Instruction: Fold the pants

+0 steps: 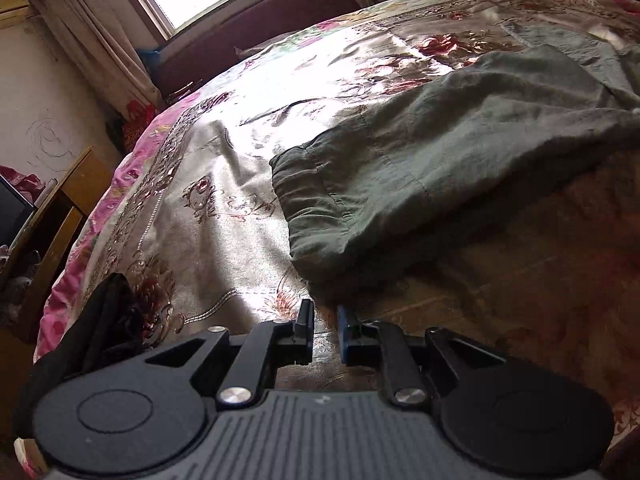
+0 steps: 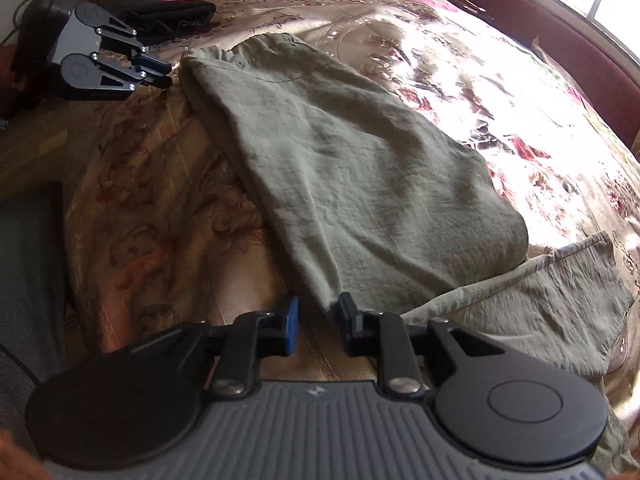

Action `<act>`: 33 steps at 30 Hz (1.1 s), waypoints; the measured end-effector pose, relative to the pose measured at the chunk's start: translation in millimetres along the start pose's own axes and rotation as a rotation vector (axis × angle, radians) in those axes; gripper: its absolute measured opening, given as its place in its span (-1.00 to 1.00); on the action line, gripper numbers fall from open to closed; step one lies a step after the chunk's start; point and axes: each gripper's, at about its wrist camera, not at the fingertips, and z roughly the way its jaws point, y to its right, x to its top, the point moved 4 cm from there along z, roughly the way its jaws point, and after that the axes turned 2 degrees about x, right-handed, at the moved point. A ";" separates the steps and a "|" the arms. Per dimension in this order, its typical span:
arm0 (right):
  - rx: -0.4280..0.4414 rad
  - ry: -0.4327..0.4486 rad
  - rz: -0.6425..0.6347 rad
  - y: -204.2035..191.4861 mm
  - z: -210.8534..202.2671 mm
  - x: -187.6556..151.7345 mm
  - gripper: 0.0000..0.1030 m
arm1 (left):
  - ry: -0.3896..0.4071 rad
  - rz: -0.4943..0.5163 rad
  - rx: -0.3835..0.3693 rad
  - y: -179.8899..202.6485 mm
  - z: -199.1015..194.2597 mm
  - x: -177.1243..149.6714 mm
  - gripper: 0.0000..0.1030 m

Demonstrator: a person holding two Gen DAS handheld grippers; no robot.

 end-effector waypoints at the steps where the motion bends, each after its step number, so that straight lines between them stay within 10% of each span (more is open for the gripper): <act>1: -0.003 0.003 0.005 -1.1 -3.2 -2.4 -0.36 | 0.019 -0.009 0.008 -0.8 -8.6 3.1 -0.40; 13: -0.160 0.026 0.324 105.2 -36.0 -18.1 -0.35 | 0.247 -0.013 -0.257 94.1 -36.0 109.6 -0.37; 22: -0.214 -0.020 0.598 275.3 26.1 15.7 -0.23 | 0.171 -0.033 -0.542 207.1 3.9 181.7 -0.31; 33: -0.349 -0.171 0.804 366.7 126.5 36.3 -0.28 | 0.061 -0.070 -0.562 253.0 30.0 199.1 -0.29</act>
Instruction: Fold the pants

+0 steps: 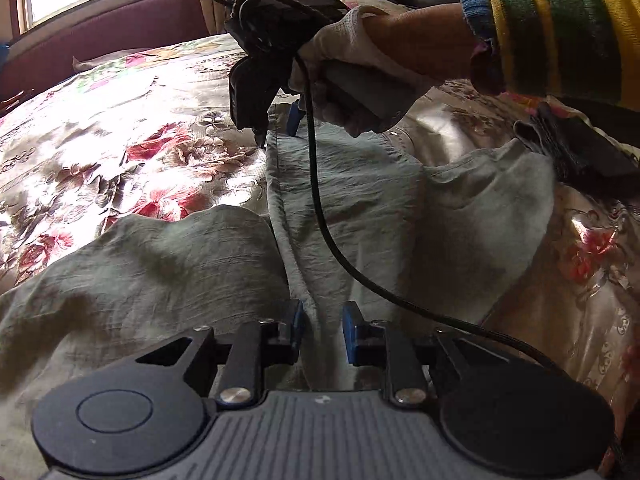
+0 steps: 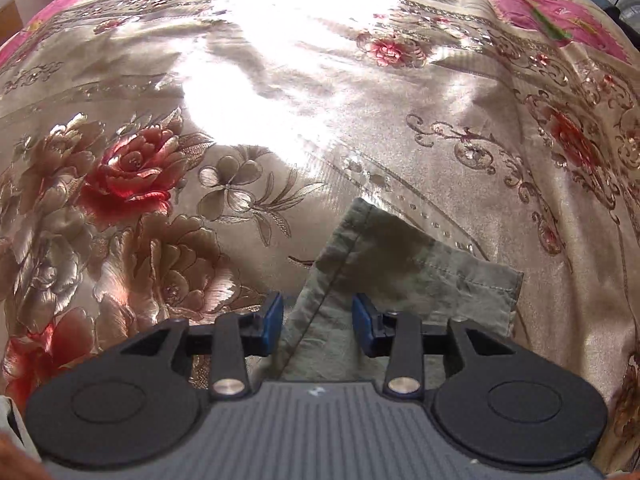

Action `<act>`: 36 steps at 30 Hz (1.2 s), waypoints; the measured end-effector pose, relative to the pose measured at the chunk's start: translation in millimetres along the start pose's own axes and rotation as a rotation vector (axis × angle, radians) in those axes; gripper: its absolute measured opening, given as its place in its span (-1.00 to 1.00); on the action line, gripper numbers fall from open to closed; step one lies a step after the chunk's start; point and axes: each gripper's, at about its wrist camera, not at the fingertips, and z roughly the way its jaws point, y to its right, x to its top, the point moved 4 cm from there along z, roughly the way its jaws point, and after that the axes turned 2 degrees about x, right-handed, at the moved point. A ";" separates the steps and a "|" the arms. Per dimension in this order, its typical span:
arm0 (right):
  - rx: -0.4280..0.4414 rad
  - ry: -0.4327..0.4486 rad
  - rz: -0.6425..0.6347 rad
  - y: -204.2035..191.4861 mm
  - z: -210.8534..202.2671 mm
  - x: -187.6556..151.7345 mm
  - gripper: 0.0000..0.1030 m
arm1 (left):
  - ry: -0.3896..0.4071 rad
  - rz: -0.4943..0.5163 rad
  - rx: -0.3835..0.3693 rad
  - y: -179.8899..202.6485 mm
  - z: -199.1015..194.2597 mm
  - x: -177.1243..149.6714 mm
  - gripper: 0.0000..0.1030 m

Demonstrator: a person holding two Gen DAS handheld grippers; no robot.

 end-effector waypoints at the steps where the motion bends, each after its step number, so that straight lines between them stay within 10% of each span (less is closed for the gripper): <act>1: 0.004 0.006 0.004 2.2 -0.2 0.3 -0.33 | 0.003 0.001 0.010 2.7 2.1 -0.8 -0.29; 4: 0.040 0.016 0.043 19.9 -9.2 -2.3 -0.95 | 0.007 0.004 0.037 6.4 6.3 -4.8 -0.30; 19: 0.205 0.407 0.429 185.8 -226.0 -139.0 -0.96 | 0.131 0.190 0.087 51.7 -21.2 11.4 -0.58; 27: 0.190 0.303 0.695 246.5 -180.0 -260.0 -0.95 | 0.069 0.346 0.070 95.5 -3.4 -3.9 -0.58; 36: 0.266 0.320 0.811 253.4 -164.9 -296.9 -0.79 | 0.023 0.402 0.075 104.4 5.1 -10.5 -0.57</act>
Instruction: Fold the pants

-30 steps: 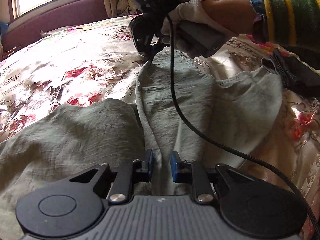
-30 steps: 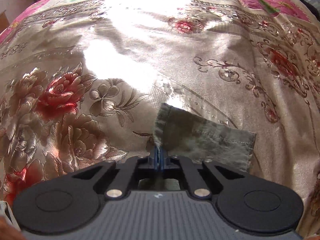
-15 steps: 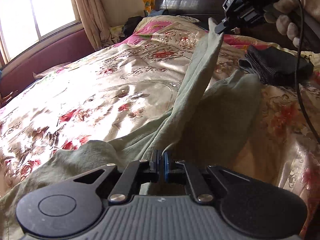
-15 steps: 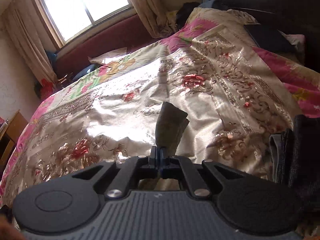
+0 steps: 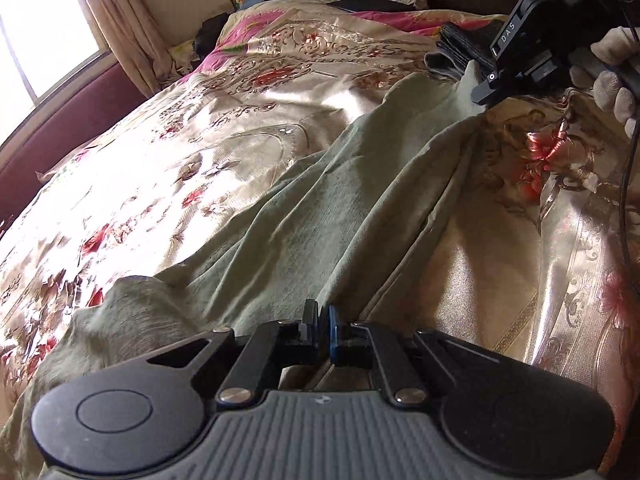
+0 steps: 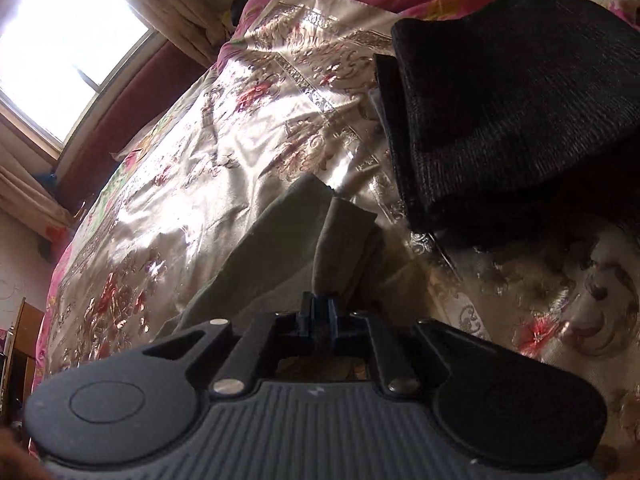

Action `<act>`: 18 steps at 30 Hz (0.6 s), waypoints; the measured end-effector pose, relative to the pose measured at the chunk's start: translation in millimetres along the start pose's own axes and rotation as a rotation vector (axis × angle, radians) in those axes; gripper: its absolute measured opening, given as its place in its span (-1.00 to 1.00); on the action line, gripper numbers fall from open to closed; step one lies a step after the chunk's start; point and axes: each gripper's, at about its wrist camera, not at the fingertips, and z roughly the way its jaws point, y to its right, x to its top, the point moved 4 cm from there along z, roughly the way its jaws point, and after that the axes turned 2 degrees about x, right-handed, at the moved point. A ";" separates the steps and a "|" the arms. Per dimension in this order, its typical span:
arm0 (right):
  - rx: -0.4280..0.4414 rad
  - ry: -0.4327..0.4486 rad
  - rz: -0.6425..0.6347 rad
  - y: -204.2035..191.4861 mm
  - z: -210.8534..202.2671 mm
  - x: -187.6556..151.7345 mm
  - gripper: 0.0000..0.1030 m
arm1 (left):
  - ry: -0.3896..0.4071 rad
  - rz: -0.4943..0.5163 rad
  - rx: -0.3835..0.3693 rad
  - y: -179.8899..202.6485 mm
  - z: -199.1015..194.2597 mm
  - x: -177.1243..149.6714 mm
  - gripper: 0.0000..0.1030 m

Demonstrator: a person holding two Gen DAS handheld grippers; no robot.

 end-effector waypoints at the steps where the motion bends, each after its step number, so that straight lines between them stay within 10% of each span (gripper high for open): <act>1: 0.003 -0.005 0.007 1.5 0.8 -0.5 -0.79 | 0.002 0.009 -0.001 1.3 0.2 0.0 -0.57; 7: 0.002 0.059 -0.077 -23.6 -0.6 14.9 -0.92 | 0.025 0.006 0.013 -2.7 0.4 9.2 -0.57; 14: 0.240 0.255 -0.087 -65.3 -49.1 46.2 -0.93 | 0.115 -0.047 0.063 -25.5 -23.1 22.3 -0.57; 18: 0.123 0.146 -0.081 -38.1 -21.5 25.8 -0.91 | 0.073 -0.013 0.021 -10.1 -11.0 12.0 -0.57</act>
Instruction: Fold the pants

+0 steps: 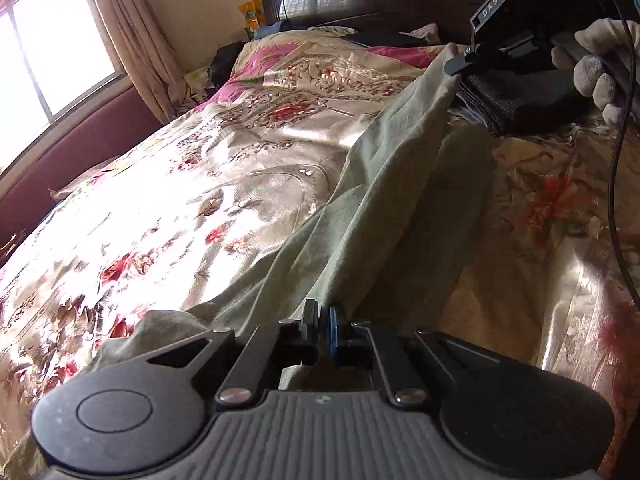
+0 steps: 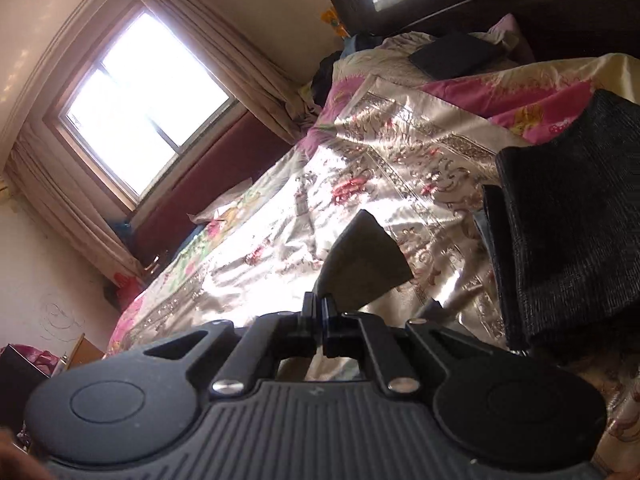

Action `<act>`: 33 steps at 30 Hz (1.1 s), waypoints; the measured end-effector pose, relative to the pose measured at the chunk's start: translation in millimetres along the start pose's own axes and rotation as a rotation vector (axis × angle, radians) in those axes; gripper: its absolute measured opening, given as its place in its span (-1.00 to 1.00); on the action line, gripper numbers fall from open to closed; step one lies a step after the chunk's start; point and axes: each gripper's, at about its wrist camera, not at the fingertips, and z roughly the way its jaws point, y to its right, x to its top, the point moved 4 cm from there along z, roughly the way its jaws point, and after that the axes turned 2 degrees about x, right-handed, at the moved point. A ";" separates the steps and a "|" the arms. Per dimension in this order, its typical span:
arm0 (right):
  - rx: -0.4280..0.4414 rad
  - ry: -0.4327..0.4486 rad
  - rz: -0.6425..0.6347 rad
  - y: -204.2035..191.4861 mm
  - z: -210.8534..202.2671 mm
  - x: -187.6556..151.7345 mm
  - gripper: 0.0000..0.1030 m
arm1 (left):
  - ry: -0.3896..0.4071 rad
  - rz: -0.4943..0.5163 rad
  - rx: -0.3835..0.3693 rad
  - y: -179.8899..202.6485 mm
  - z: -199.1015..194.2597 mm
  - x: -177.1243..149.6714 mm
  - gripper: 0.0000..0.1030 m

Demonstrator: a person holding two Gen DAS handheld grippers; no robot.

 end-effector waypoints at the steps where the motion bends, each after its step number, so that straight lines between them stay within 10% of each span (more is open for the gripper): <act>1: -0.054 -0.051 0.018 11.1 10.4 -10.2 -0.86 | -0.019 0.014 -0.011 5.9 4.8 -3.8 -0.57; 10: -0.100 -0.119 0.177 49.0 6.8 -43.2 -0.65 | -0.053 0.056 -0.044 20.0 9.3 -14.5 -0.57; 17: 0.050 -0.104 0.341 52.4 30.0 -52.9 -0.34 | -0.053 0.045 -0.044 17.8 7.6 -13.0 -0.57; 21: 0.128 -0.035 0.475 55.0 32.0 -48.0 -0.91 | -0.047 0.045 -0.039 17.8 5.4 -10.2 -0.57; 26: 0.080 0.172 0.258 22.9 -26.9 -32.5 -0.91 | -0.010 0.042 -0.054 16.6 0.9 -2.1 -0.57; 33: -0.019 0.005 0.357 54.7 4.6 -58.3 -0.36 | -0.026 0.053 -0.071 22.6 0.1 -10.9 -0.56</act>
